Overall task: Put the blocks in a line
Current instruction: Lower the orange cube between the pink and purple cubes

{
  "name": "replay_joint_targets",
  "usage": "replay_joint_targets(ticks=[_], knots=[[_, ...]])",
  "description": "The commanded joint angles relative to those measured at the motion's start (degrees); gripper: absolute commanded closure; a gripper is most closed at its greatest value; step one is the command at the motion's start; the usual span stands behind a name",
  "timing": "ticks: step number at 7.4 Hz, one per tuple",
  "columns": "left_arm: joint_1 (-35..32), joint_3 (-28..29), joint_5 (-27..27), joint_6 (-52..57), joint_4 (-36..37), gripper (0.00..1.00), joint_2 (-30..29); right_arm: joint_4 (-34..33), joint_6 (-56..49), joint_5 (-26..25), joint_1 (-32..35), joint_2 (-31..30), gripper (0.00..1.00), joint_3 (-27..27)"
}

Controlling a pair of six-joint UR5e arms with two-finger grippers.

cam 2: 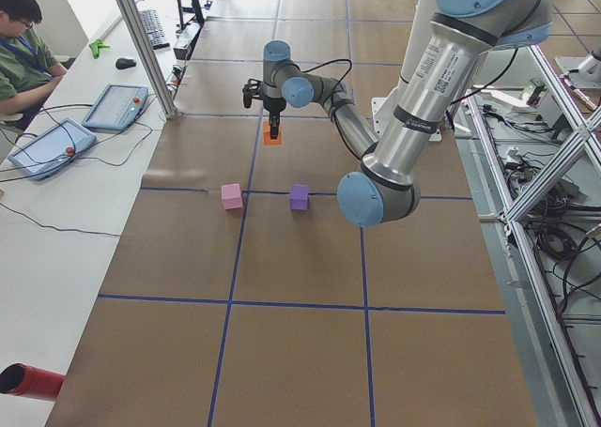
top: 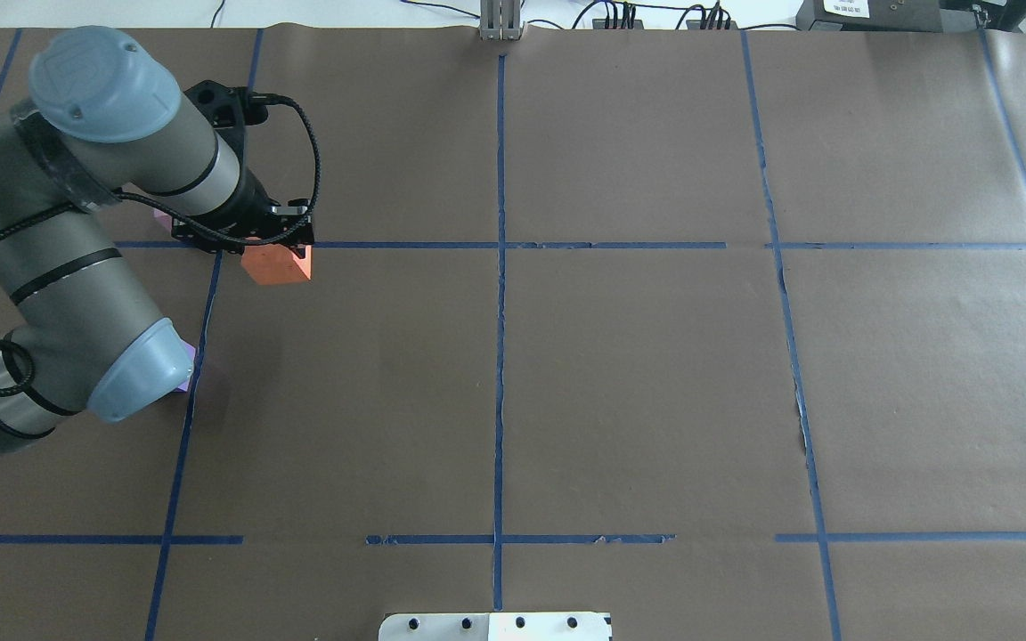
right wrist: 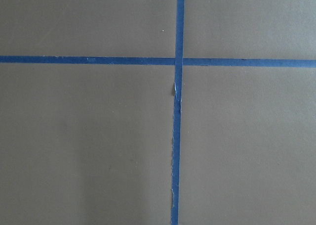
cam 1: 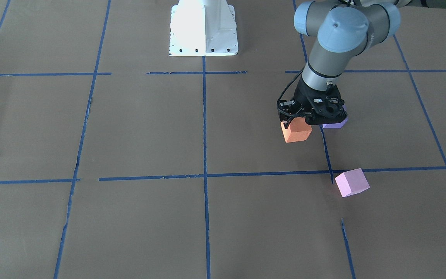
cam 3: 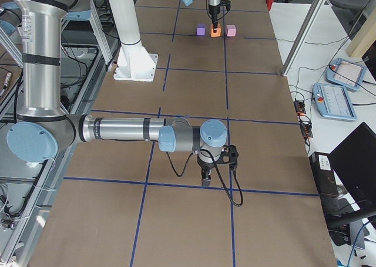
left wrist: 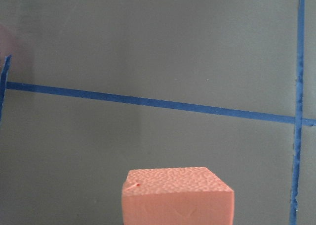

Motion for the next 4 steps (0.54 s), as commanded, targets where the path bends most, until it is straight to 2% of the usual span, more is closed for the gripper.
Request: replay_joint_targets(ticks=[1, 4], knots=[[-2.5, 0.1, -0.8, 5.2, -4.8, 1.0, 5.8, 0.0, 0.0, 0.0, -0.1, 0.0, 0.0, 0.0], [-2.5, 3.1, -0.8, 7.6, -9.4, 1.0, 9.2, 0.0, 0.0, 0.0, -0.1, 0.0, 0.0, 0.0]])
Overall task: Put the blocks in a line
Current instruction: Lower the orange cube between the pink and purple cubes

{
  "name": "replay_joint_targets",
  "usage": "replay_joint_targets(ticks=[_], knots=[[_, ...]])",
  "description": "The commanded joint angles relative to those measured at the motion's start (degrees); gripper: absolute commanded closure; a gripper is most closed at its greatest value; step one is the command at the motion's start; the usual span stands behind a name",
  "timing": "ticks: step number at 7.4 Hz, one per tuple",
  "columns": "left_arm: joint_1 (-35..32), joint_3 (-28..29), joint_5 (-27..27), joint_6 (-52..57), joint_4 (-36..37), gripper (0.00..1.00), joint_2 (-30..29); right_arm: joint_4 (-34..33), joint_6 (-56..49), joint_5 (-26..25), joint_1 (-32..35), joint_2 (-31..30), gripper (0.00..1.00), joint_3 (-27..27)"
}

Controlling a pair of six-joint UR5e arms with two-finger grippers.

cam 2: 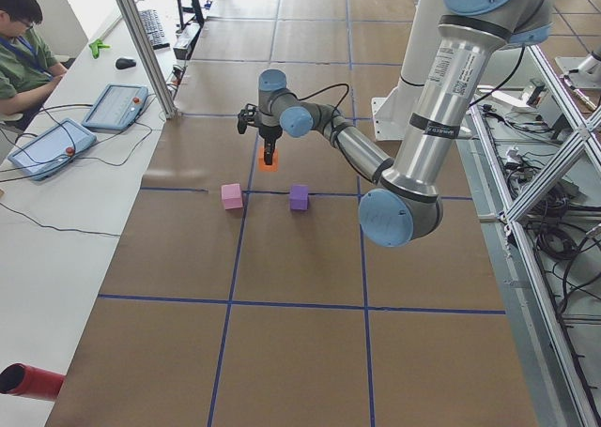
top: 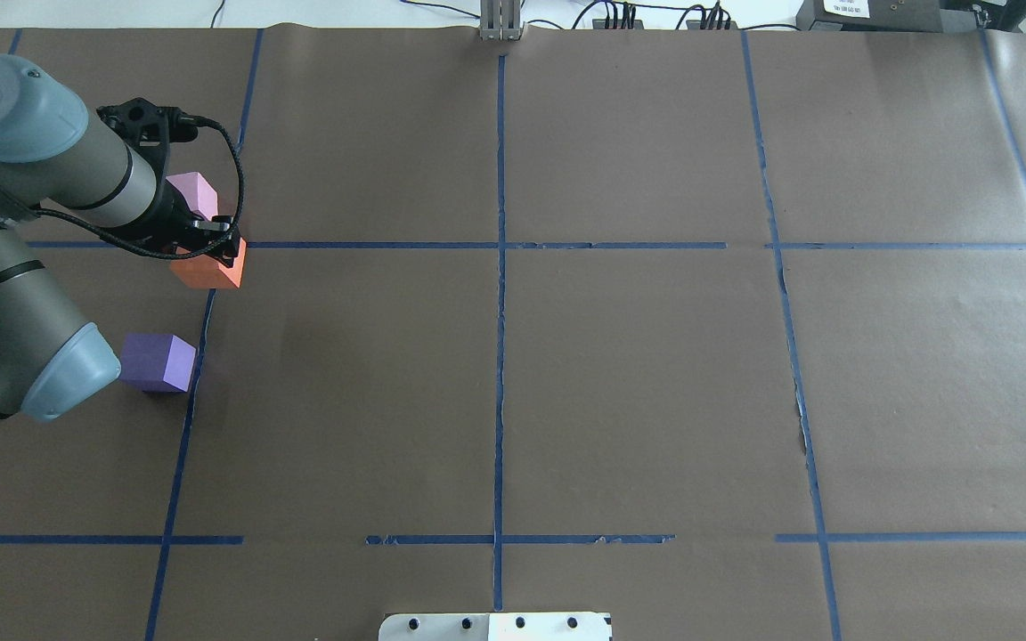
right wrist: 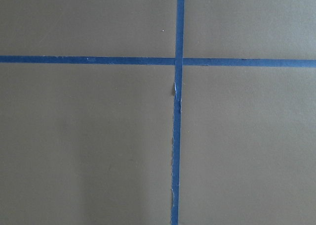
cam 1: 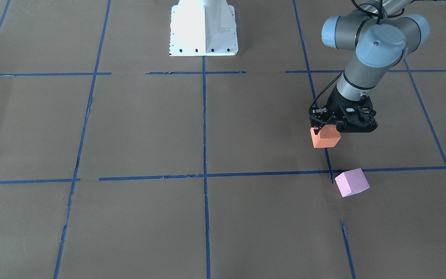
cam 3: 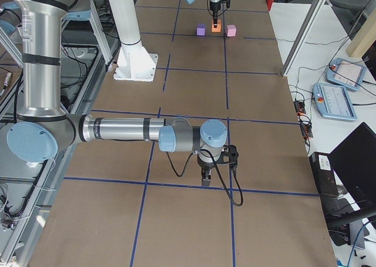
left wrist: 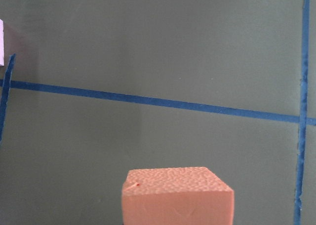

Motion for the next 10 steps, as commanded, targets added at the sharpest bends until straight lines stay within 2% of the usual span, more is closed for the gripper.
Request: replay_joint_targets(ticks=[1, 5, 7, 9, 10], knots=[[-0.1, 2.3, -0.1, 0.4, -4.8, 1.0, 3.0, 0.0, 0.0, 0.0, 0.0, 0.0, 0.0, 0.0], [-1.0, 7.2, -1.2, 0.4, -7.6, 1.0, 3.1, 0.0, 0.0, 0.0, -0.1, 0.0, 0.0, 0.0], [-1.2, 10.8, -1.3, 0.4, -12.4, 1.0, 3.0, 0.0, 0.0, 0.0, 0.0, 0.0, 0.0, 0.0], [-1.4, 10.9, -1.3, 1.5, -12.5, 1.0, 3.1, 0.0, 0.0, 0.0, 0.0, 0.0, 0.0, 0.0], [-2.2, 10.9, -1.4, 2.7, -12.4, 0.65, 3.1, 0.0, 0.0, 0.0, 0.0, 0.0, 0.0, 0.0]])
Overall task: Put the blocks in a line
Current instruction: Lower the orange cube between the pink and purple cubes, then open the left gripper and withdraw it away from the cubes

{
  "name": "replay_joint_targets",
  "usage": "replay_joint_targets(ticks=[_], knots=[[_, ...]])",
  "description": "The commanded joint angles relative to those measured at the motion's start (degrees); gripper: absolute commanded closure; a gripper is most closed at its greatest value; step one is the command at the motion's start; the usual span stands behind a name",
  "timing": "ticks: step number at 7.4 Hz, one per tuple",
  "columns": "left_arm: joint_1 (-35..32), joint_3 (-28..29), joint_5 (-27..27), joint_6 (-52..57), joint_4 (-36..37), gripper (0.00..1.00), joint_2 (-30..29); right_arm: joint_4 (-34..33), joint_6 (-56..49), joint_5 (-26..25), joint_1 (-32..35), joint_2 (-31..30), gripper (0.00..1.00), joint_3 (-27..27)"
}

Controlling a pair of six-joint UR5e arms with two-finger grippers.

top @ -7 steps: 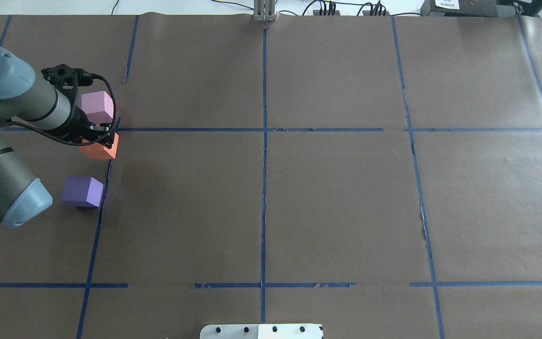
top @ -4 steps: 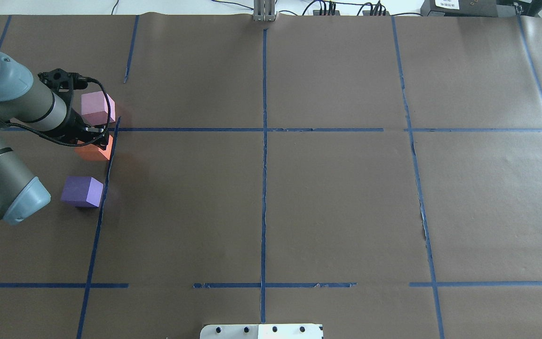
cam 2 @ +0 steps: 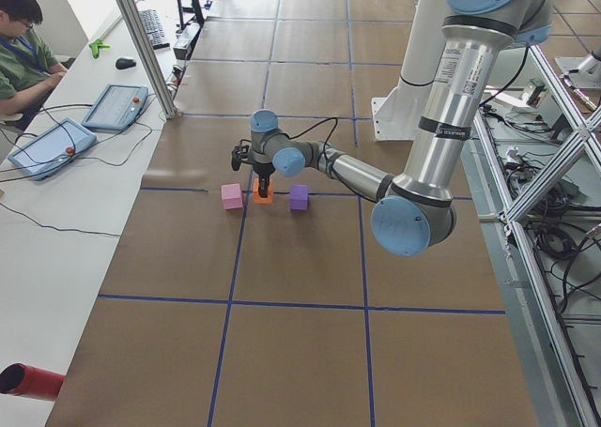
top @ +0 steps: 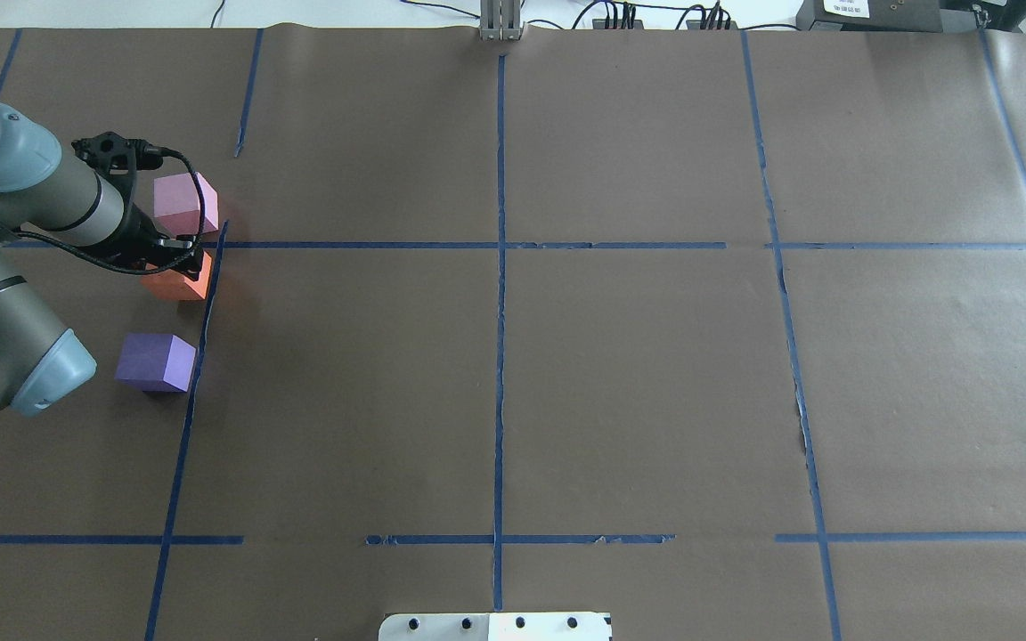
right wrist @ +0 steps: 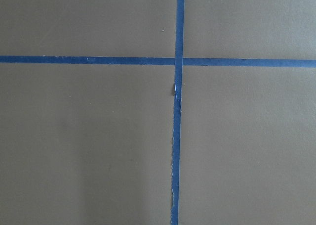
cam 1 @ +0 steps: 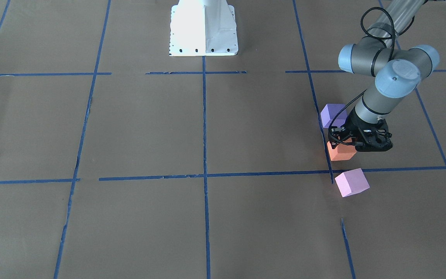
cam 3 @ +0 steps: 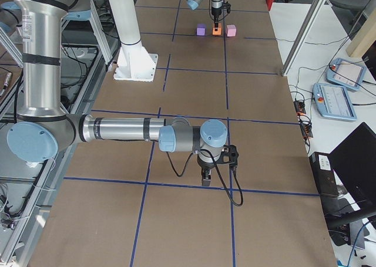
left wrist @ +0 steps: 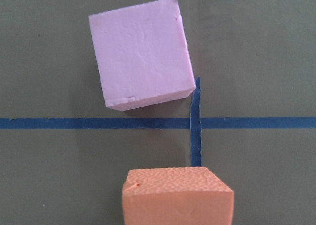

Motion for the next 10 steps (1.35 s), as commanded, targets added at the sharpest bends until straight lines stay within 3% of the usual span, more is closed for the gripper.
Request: replay_joint_targets(ticks=[1, 2, 5, 8, 10], knots=[[-0.8, 0.2, -0.1, 2.5, -0.1, 0.1, 0.0, 0.0, 0.0, 0.0, 0.0, 0.0, 0.0, 0.0], [-0.8, 0.9, -0.1, 3.3, -0.2, 0.0, 0.0, 0.0, 0.0, 0.0, 0.0, 0.0, 0.0, 0.0], [-0.9, 1.3, -0.1, 3.3, -0.2, 0.0, -0.1, 0.0, 0.0, 0.0, 0.0, 0.1, 0.0, 0.0], [-10.3, -0.5, -4.4, 10.6, 4.0, 0.0, -4.0, 0.0, 0.0, 0.0, 0.0, 0.0, 0.0, 0.0], [-14.0, -9.2, -4.5, 14.7, 6.5, 0.0, -0.8, 0.0, 0.0, 0.0, 0.0, 0.0, 0.0, 0.0]])
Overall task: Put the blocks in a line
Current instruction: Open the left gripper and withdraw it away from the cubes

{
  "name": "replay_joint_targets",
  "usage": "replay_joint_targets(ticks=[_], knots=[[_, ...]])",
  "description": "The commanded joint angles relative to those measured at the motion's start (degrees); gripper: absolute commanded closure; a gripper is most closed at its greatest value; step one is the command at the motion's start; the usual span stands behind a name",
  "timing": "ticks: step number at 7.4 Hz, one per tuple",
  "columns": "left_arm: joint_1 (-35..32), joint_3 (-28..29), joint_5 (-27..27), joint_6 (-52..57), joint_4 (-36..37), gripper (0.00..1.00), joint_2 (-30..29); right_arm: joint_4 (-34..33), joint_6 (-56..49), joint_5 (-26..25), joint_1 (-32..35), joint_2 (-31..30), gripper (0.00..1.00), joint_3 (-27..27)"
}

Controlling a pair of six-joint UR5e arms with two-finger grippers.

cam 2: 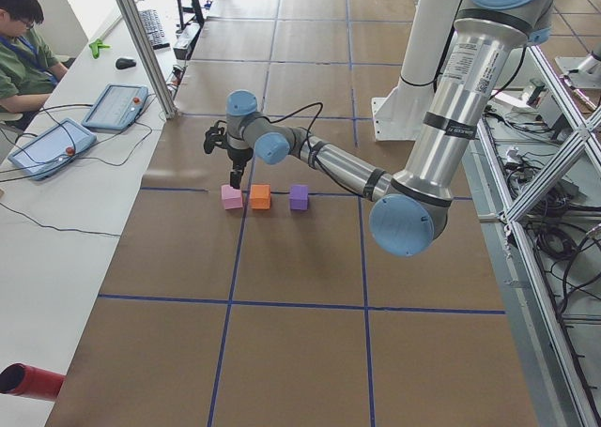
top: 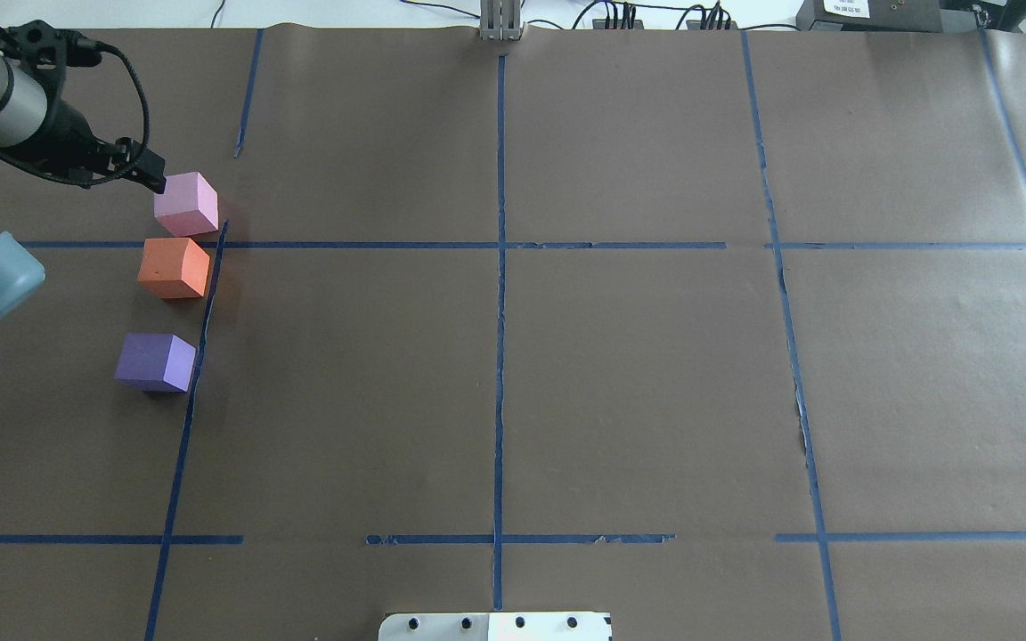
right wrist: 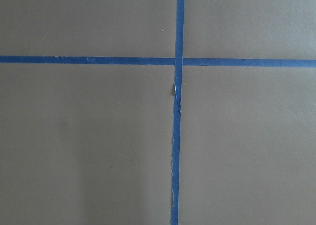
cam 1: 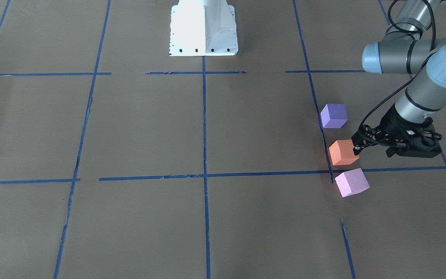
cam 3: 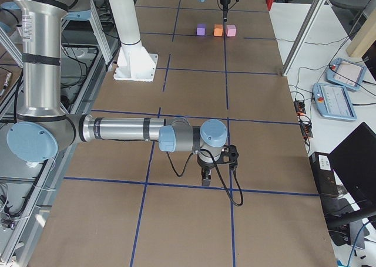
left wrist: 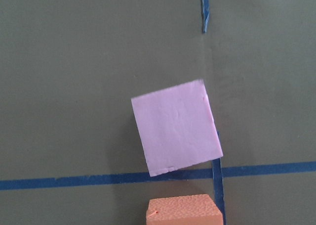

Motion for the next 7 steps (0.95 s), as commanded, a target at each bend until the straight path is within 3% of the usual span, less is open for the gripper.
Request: replay_joint_targets(ticks=[1, 3, 7], knots=[[-6.6, -5.9, -1.1, 9.9, 5.5, 0.0, 1.9, 0.0, 0.0, 0.0, 0.0, 0.0, 0.0, 0.0], [-12.7, -5.5, -3.3, 26.2, 12.0, 0.0, 2.0, 0.0, 0.0, 0.0, 0.0, 0.0, 0.0, 0.0], [-26.6, 5.5, -5.5, 59.1, 12.7, 0.0, 6.4, 0.0, 0.0, 0.0, 0.0, 0.0, 0.0, 0.0]])
